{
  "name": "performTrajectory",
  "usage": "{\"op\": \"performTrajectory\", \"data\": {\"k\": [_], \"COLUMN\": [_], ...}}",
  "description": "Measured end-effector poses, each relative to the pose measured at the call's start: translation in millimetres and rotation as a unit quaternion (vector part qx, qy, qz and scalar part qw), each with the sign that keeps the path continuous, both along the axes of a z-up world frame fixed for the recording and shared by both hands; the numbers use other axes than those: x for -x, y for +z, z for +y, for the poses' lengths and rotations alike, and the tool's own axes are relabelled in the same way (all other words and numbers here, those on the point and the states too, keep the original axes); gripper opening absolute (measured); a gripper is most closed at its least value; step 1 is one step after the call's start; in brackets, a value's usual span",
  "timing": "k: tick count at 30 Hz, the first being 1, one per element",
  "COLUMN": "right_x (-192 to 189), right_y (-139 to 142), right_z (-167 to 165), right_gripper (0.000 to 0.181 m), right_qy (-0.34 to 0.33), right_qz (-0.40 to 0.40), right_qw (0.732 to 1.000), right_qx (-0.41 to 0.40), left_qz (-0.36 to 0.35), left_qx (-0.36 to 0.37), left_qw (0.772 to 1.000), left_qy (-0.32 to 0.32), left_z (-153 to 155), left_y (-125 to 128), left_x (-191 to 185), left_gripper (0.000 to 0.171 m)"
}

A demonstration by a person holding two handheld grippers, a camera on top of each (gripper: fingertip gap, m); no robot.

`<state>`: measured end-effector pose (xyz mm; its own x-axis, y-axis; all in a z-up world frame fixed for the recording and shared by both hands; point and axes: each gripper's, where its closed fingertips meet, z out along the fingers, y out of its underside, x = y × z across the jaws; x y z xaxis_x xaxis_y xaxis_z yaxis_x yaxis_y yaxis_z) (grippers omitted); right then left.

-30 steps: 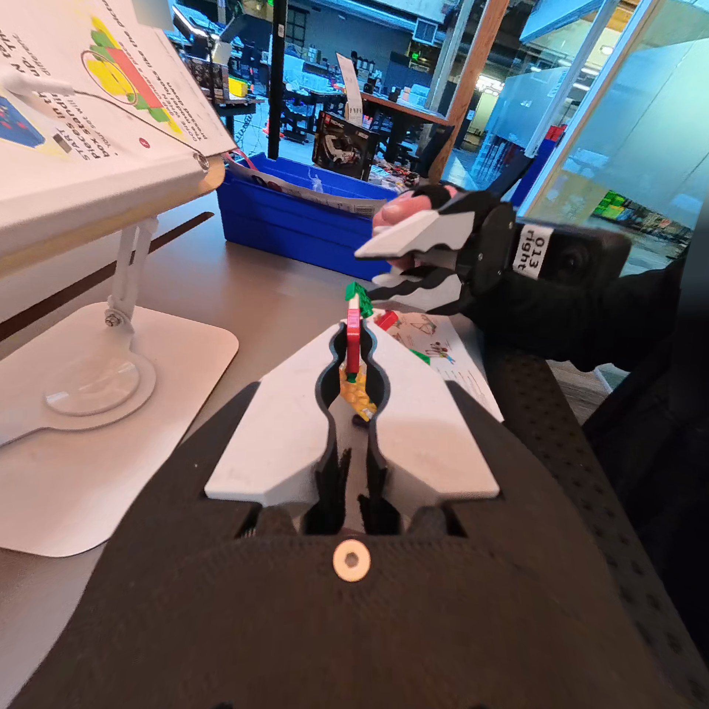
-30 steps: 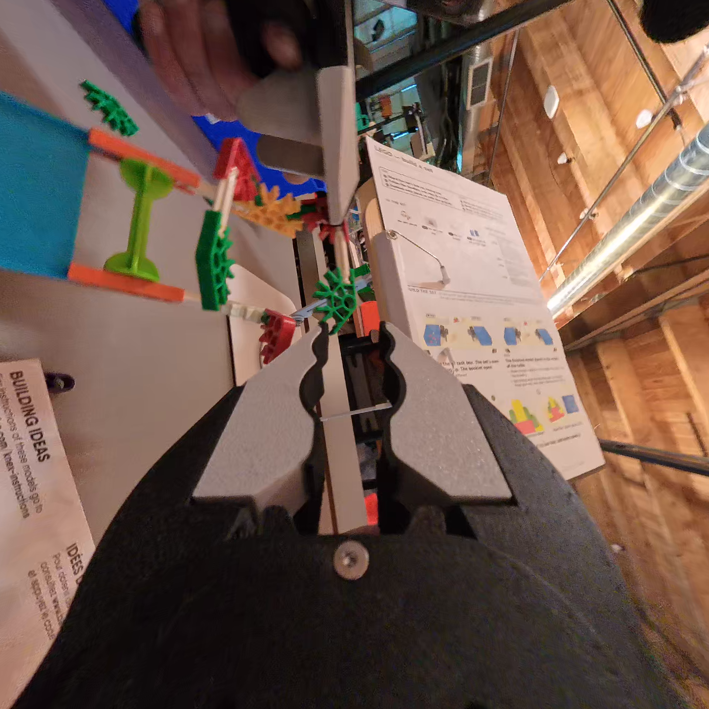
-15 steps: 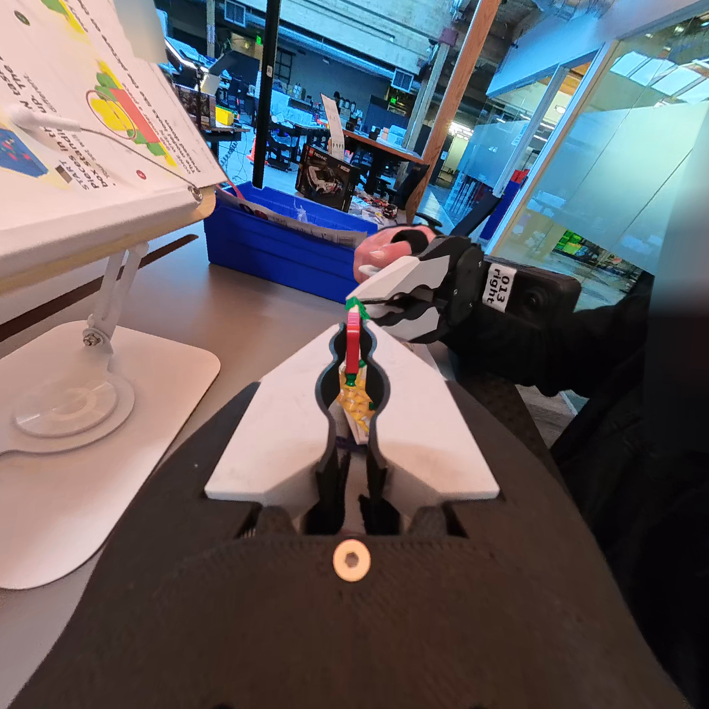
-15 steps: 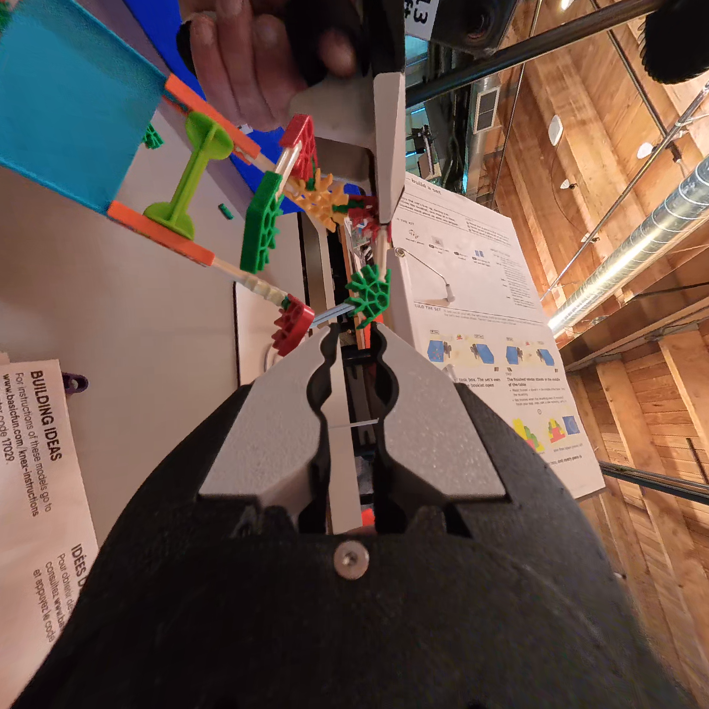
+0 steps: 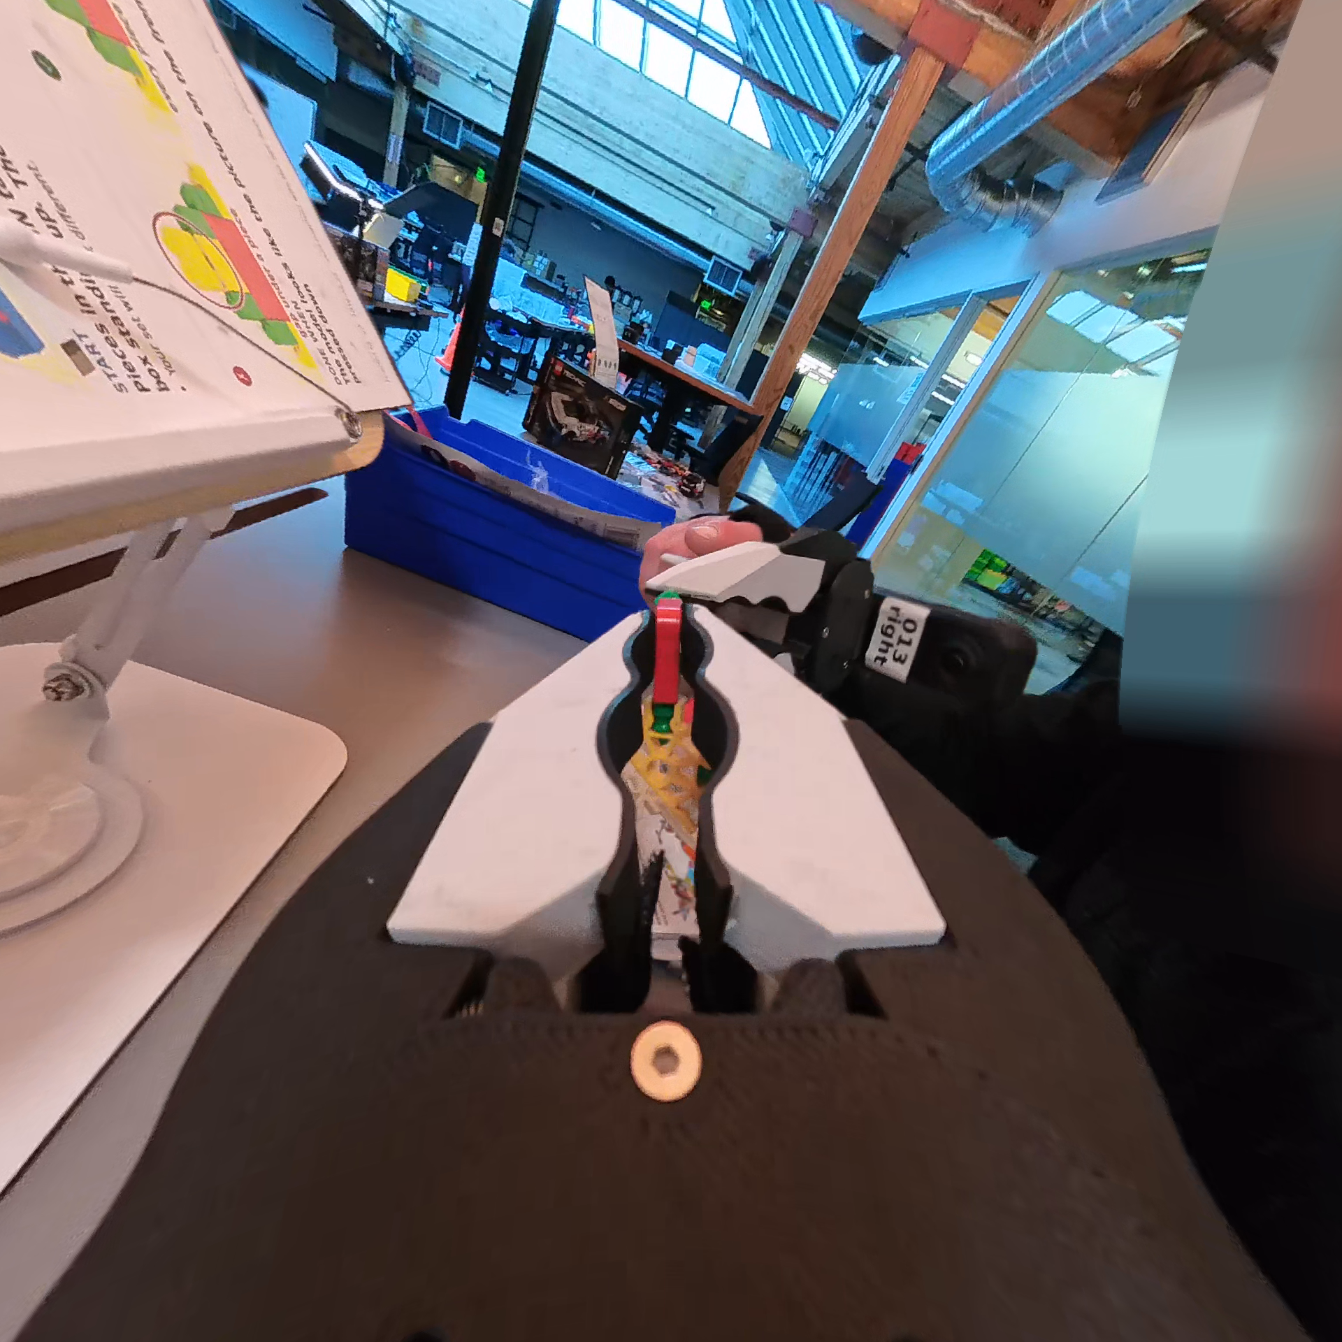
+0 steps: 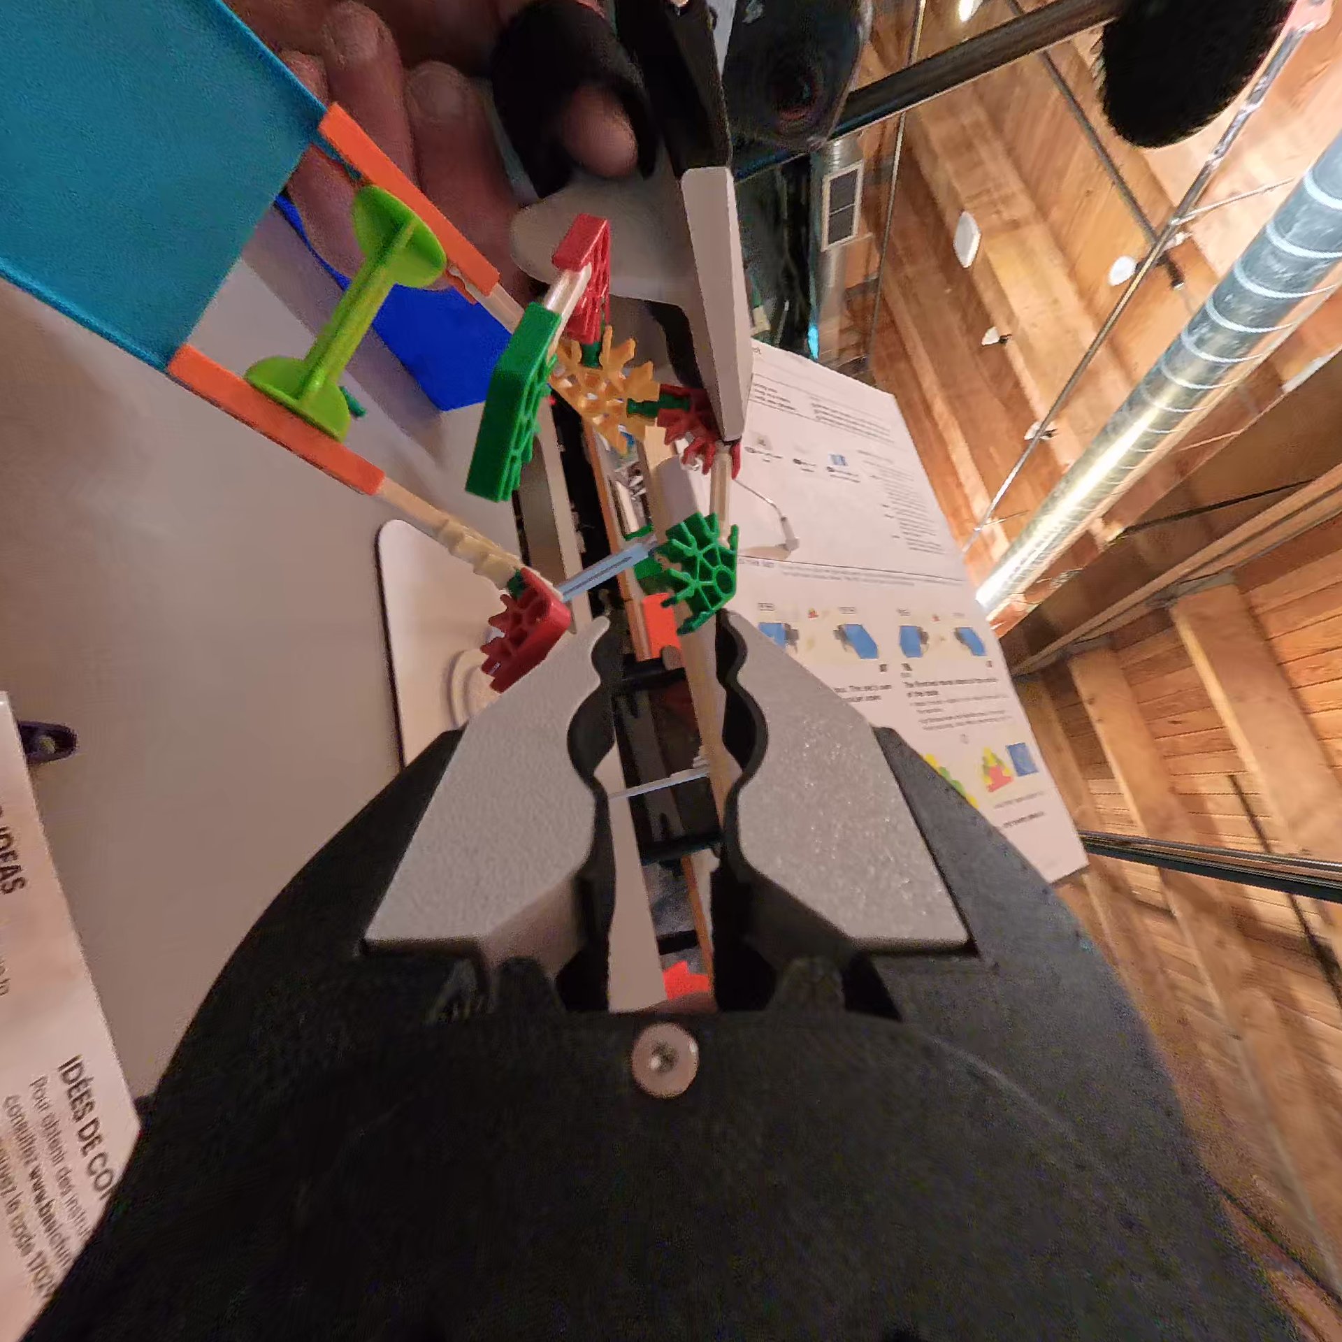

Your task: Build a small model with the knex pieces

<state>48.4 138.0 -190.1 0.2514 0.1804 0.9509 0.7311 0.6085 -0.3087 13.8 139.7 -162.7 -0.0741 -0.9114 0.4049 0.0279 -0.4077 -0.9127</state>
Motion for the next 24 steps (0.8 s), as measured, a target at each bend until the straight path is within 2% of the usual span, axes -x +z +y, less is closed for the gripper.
{"op": "performTrajectory", "data": {"k": [10,16,24], "right_x": [11,13,16], "right_y": [26,22,15], "right_z": [-27,-28,-25], "right_gripper": [0.024,0.023,0.011], "right_qy": [0.022,0.024,0.018], "right_qz": [-0.008,-0.013,-0.018], "right_qw": [0.996,0.995,0.994], "right_qx": [-0.087,-0.098,-0.106], "left_qz": [-0.054,-0.066,-0.068], "left_qx": [0.055,0.061,0.094], "left_qw": [0.997,0.995,0.992], "left_qy": [-0.02,-0.031,-0.044], "left_z": [-13,-19,-15], "left_y": [9,12,-2], "left_x": [7,6,2], "left_gripper": [0.003,0.003,0.004]}}
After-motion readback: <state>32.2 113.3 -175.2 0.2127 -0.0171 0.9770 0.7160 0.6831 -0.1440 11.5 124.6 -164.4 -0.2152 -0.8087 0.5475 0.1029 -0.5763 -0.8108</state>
